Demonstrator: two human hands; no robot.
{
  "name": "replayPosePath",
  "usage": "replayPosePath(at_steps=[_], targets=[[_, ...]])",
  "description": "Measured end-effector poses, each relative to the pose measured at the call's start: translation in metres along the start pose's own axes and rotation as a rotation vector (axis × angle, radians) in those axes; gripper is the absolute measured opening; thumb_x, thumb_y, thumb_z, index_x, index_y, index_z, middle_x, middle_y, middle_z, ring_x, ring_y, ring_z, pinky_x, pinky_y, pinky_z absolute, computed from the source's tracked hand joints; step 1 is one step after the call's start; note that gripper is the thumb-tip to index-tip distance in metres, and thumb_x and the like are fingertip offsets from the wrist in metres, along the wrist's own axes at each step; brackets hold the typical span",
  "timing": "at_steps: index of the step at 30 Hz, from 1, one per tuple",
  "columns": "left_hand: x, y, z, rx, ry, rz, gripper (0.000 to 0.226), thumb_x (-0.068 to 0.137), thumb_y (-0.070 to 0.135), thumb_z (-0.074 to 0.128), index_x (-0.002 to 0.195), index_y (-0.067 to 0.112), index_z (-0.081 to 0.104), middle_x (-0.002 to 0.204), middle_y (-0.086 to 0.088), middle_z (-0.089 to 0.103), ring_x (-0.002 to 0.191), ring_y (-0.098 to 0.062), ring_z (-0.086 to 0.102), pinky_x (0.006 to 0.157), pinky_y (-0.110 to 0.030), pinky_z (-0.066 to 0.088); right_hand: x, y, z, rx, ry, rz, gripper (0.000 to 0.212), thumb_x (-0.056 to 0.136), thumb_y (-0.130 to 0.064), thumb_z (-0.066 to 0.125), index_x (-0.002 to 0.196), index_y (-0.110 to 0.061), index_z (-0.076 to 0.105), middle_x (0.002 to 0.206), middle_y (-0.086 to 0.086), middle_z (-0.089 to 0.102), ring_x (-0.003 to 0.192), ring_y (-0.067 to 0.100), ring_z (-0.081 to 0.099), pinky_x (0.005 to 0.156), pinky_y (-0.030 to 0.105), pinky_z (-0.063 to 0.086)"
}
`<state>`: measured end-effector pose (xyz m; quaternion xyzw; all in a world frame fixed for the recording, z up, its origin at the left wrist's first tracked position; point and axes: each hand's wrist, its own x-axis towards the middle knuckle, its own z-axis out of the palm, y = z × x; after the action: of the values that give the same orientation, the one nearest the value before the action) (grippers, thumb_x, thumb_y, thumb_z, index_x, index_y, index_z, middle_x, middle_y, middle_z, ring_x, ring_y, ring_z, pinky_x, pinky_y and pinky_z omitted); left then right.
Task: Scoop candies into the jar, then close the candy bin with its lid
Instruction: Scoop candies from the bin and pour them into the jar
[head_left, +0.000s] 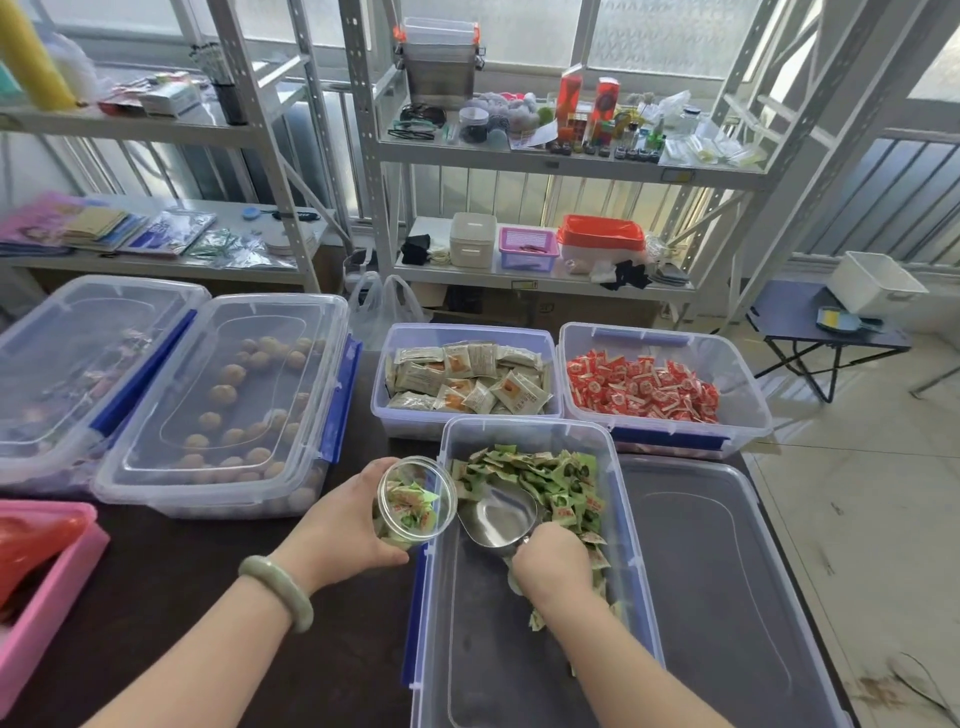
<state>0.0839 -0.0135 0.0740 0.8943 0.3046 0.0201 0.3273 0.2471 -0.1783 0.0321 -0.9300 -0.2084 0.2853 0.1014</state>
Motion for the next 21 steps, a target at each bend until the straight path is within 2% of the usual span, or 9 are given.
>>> replayPosePath(at_steps=[4, 8, 10, 12, 14, 17, 21], targets=[[0.0, 0.002, -0.001, 0.005, -0.008, 0.004, 0.093, 0.048, 0.039, 0.082, 0.125, 0.046, 0.031, 0.094, 0.029, 0.05, 0.086, 0.009, 0.049, 0.069, 0.002, 0.03, 0.01, -0.004, 0.017, 0.069, 0.006, 0.036, 0.022, 0.086, -0.011, 0.051, 0.101, -0.004, 0.065, 0.111, 0.012, 0.068, 0.107, 0.029, 0.063, 0.078, 0.028, 0.049], [0.0, 0.004, -0.003, 0.015, -0.016, 0.014, 0.092, 0.049, 0.04, 0.082, 0.123, 0.049, 0.03, 0.094, 0.033, 0.047, 0.086, 0.019, 0.045, 0.069, 0.003, 0.031, 0.013, -0.005, 0.035, 0.286, -0.009, 0.152, 0.023, 0.088, -0.02, 0.053, 0.098, -0.002, 0.064, 0.11, 0.016, 0.068, 0.105, 0.033, 0.061, 0.07, 0.027, 0.039], [0.0, 0.005, -0.004, 0.018, -0.018, 0.019, 0.091, 0.049, 0.04, 0.082, 0.122, 0.052, 0.029, 0.094, 0.035, 0.047, 0.087, 0.023, 0.043, 0.068, 0.003, 0.032, 0.017, -0.009, 0.042, 0.396, -0.023, 0.188, 0.022, 0.089, -0.022, 0.055, 0.091, -0.003, 0.065, 0.103, 0.018, 0.068, 0.104, 0.034, 0.061, 0.069, 0.027, 0.036], [0.0, 0.005, -0.004, 0.012, -0.02, 0.018, 0.091, 0.049, 0.039, 0.082, 0.121, 0.052, 0.029, 0.094, 0.035, 0.047, 0.088, 0.024, 0.043, 0.068, 0.003, 0.032, 0.023, -0.013, 0.045, 0.479, -0.042, 0.196, 0.022, 0.089, -0.024, 0.056, 0.074, -0.009, 0.06, 0.089, 0.016, 0.064, 0.101, 0.035, 0.063, 0.068, 0.026, 0.035], [0.001, 0.004, -0.004, 0.004, -0.017, 0.013, 0.091, 0.049, 0.038, 0.082, 0.123, 0.05, 0.03, 0.094, 0.034, 0.048, 0.088, 0.019, 0.046, 0.069, 0.002, 0.032, 0.029, -0.016, 0.048, 0.534, -0.045, 0.209, 0.025, 0.089, -0.026, 0.058, 0.069, -0.011, 0.054, 0.087, 0.016, 0.064, 0.094, 0.034, 0.063, 0.067, 0.025, 0.035], [0.003, 0.003, -0.003, 0.005, -0.012, 0.011, 0.093, 0.05, 0.037, 0.083, 0.126, 0.047, 0.03, 0.097, 0.03, 0.049, 0.09, 0.009, 0.048, 0.072, 0.001, 0.03, 0.03, -0.009, 0.056, 0.663, -0.037, 0.211, 0.032, 0.088, -0.024, 0.06, 0.059, -0.013, 0.052, 0.072, 0.011, 0.062, 0.071, 0.027, 0.055, 0.063, 0.028, 0.036], [0.002, 0.001, -0.003, -0.004, -0.016, 0.009, 0.093, 0.05, 0.038, 0.083, 0.126, 0.047, 0.029, 0.095, 0.032, 0.046, 0.086, 0.016, 0.045, 0.07, 0.002, 0.031, 0.027, 0.004, 0.067, 0.788, 0.027, 0.133, 0.04, 0.087, -0.021, 0.061, 0.05, -0.017, 0.046, 0.055, 0.003, 0.052, 0.06, 0.022, 0.052, 0.058, 0.029, 0.032]])
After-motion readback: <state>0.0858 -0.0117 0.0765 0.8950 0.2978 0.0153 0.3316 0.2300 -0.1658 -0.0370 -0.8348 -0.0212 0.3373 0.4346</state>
